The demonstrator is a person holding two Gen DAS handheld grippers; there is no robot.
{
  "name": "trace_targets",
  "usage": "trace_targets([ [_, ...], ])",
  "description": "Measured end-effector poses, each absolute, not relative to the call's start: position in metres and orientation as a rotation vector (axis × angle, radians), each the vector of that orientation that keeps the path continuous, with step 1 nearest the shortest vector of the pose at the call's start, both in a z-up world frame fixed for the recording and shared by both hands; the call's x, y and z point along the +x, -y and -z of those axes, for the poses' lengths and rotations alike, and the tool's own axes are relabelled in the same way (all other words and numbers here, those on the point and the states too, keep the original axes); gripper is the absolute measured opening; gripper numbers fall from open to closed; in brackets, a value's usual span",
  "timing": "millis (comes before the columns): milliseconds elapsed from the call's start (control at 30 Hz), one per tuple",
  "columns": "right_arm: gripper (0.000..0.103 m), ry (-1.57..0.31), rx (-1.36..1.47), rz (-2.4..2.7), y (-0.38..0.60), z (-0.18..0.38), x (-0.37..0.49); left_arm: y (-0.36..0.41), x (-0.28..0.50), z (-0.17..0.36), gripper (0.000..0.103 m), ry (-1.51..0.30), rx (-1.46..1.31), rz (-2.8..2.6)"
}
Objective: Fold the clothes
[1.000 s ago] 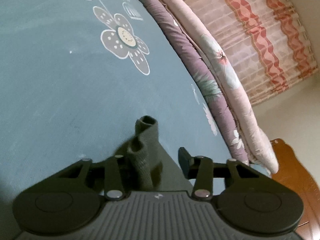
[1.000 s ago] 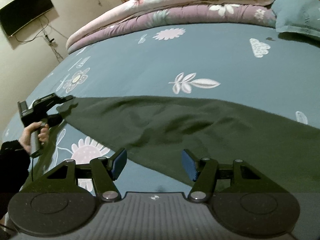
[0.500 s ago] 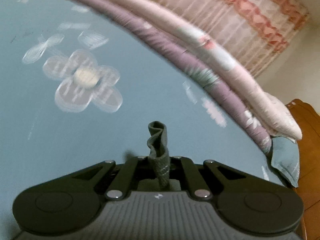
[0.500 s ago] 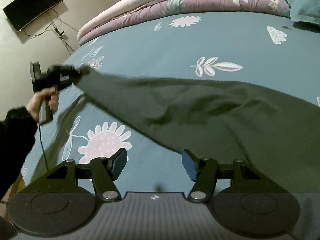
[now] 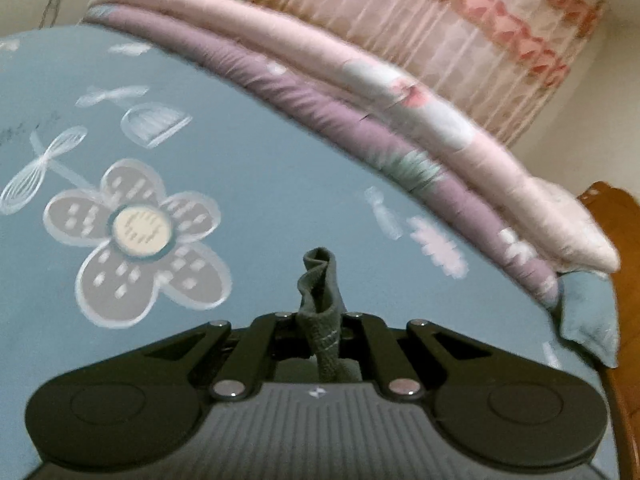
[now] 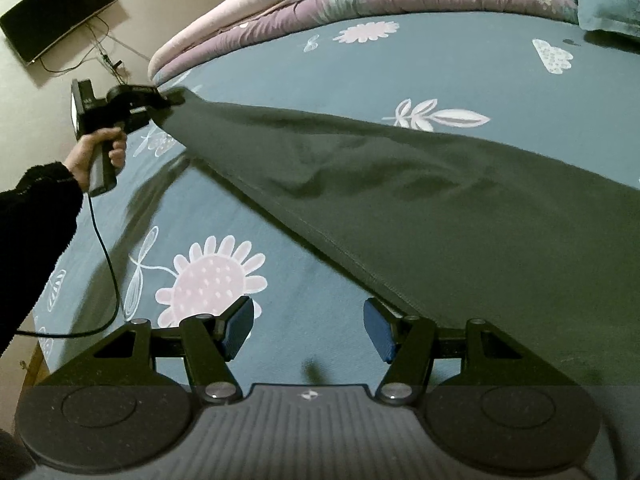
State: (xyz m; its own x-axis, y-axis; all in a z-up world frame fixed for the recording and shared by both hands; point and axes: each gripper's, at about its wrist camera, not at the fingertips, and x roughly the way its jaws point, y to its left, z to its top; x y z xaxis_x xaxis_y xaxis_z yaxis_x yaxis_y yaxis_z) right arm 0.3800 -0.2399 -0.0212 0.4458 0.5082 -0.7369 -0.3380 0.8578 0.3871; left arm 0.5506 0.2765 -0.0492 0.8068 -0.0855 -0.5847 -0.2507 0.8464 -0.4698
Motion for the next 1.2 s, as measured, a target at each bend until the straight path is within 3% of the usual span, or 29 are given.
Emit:
trace_targets([
  [100, 0.066, -0.99, 0.191, -0.525, 0.237, 0.025, 0.382, -0.284, 0.551, 0.067, 0.005, -0.674, -0.583, -0.108],
  [167, 0.066, -0.994, 0.192, -0.531, 0.235, 0.026, 0.383, -0.286, 0.552, 0.074, 0.012, -0.696, -0.585, -0.12],
  [233, 0.066, -1.0, 0.191, -0.537, 0.233, 0.026, 0.385, -0.291, 0.55, 0.076, 0.013, -0.711, -0.584, -0.166],
  [433, 0.067, -0.997, 0.185, -0.552, 0.231, 0.025, 0.389, -0.316, 0.524, 0.056, 0.021, -0.663, -0.623, -0.277],
  [567, 0.067, -0.982, 0.189, -0.569, 0.229, 0.021, 0.397, -0.283, 0.515, 0.037, 0.04, -0.702, -0.509, -0.146],
  [900, 0.068, -0.865, -0.035, -0.53, 0.165, 0.037, 0.453, -0.134, 0.513, 0.067, 0.048, -0.832, -0.12, 0.211],
  [1033, 0.074, -0.898, -0.077, -0.487, 0.159, 0.067, 0.453, -0.122, 0.497, 0.079, 0.051, -0.854, -0.067, 0.221],
  [1100, 0.08, -0.952, -0.023, -0.533, 0.165, 0.064, 0.438, -0.124, 0.487, 0.076, 0.051, -0.868, -0.051, 0.225],
  [1200, 0.08, -0.988, 0.0, -0.567, 0.174, 0.054, 0.428, -0.12, 0.489, 0.064, 0.052, -0.893, -0.009, 0.228],
])
